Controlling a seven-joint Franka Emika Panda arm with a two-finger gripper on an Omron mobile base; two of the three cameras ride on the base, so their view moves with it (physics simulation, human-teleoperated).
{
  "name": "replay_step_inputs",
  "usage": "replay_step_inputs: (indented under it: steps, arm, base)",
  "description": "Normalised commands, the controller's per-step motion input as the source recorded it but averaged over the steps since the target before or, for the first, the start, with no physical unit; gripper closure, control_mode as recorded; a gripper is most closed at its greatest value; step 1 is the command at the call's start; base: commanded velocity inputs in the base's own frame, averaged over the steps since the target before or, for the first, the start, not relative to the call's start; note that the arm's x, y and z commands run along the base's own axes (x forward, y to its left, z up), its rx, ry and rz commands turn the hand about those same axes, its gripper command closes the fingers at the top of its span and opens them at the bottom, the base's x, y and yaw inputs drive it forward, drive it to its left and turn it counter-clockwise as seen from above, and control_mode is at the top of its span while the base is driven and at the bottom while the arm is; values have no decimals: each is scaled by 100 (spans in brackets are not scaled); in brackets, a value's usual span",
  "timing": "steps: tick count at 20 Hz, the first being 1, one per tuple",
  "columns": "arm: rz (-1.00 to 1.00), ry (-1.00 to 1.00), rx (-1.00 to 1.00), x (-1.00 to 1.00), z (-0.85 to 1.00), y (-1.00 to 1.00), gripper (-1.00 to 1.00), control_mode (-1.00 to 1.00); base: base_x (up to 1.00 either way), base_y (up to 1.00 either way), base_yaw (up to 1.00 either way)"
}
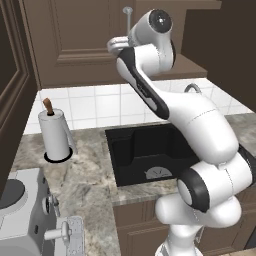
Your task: Open the cabinet, pick the kettle from the cabinet, and place it in the sink.
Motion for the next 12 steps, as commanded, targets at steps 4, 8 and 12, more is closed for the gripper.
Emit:
replay_step_inputs:
  steps: [4, 8, 12]
  arm:
    - [0, 0, 0, 31, 0, 0, -100, -100]
    - [0, 0, 0, 31, 0, 0, -100, -100]
    - [0, 0, 0, 29, 0, 0, -100, -100]
  base:
    - [0, 0, 0]
    - [0, 0, 0]
    - [0, 0, 0]
